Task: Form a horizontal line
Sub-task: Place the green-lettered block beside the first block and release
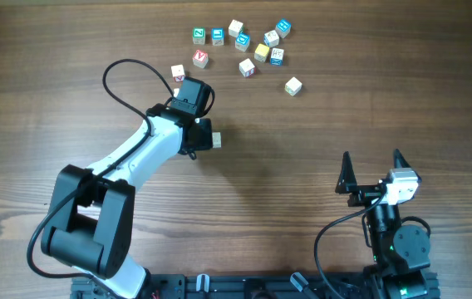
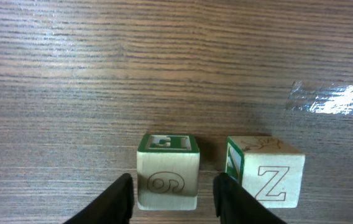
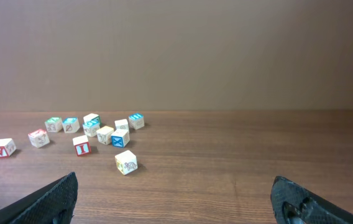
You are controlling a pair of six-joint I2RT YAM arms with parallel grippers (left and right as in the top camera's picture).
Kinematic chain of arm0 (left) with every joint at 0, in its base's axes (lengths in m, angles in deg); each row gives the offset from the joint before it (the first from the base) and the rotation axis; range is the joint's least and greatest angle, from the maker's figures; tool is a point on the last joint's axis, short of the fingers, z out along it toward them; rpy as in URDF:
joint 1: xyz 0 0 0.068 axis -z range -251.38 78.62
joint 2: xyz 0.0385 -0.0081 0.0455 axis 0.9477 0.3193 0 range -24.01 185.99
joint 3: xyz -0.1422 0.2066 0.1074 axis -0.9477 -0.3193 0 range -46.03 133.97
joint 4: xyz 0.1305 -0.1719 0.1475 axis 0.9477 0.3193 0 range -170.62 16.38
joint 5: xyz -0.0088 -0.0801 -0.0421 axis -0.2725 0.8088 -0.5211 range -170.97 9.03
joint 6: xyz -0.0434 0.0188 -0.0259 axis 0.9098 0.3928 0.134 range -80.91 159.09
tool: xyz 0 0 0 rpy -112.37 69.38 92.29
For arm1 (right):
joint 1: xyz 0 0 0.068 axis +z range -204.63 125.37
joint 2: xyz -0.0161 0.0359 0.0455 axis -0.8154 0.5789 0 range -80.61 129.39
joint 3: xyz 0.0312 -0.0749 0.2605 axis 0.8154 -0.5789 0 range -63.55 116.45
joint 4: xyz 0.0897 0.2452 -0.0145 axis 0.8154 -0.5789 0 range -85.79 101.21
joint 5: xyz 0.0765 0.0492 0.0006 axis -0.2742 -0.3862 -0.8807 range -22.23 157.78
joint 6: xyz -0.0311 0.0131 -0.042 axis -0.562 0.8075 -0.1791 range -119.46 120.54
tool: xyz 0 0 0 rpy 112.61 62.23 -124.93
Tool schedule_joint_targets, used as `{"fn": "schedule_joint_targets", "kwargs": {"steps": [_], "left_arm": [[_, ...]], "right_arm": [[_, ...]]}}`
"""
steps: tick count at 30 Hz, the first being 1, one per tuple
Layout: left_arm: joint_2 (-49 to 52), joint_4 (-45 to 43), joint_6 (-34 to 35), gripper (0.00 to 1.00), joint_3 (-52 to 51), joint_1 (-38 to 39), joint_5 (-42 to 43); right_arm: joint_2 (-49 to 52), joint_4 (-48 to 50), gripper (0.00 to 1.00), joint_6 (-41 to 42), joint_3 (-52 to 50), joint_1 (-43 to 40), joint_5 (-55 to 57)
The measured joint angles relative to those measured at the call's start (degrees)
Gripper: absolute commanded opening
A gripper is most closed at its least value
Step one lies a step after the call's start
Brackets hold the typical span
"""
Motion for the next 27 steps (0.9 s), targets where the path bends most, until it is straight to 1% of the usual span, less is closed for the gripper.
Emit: {"fn": "schedule_joint_targets", "kwargs": {"steps": [3, 9, 10, 11, 12, 13, 15, 27], "left_arm": [[0.0, -1.18, 0.0, 0.41, -0.02, -0.79, 0.15], [0.0, -1.51, 0.0, 0.39, 0.83, -7.82, 1.75], [0.0, -1.49, 0.0, 0.34, 0.85, -8.46, 1.88], [0.0, -1.44, 0.0, 0.25, 0.85, -9.18, 2.21], [0.0, -0.96, 0.07, 0.18, 0.92, -9.64, 2.6], [0.0, 0.04, 0.11, 0.13, 0.96, -9.92, 3.04], [0.0, 1.36, -0.13, 0.13, 0.94, -9.9, 3.87], [0.02, -1.05, 0.0, 0.13, -0.68, -9.9, 5.4]], "right_arm": [[0.0, 0.0, 1.0, 0.0, 0.02, 0.0, 0.0], [0.0, 0.0, 0.99, 0.0, 0.02, 0.0, 0.0], [0.0, 0.0, 1.0, 0.0, 0.0, 0.0, 0.0], [0.0, 0.0, 1.0, 0.0, 0.0, 0.0, 0.0], [0.0, 0.0, 1.0, 0.0, 0.0, 0.0, 0.0], [0.0, 0.0, 1.0, 0.0, 0.02, 0.0, 0.0], [0.0, 0.0, 1.0, 0.0, 0.0, 0.0, 0.0], [0.0, 0.0, 1.0, 0.0, 0.0, 0.0, 0.0]]}}
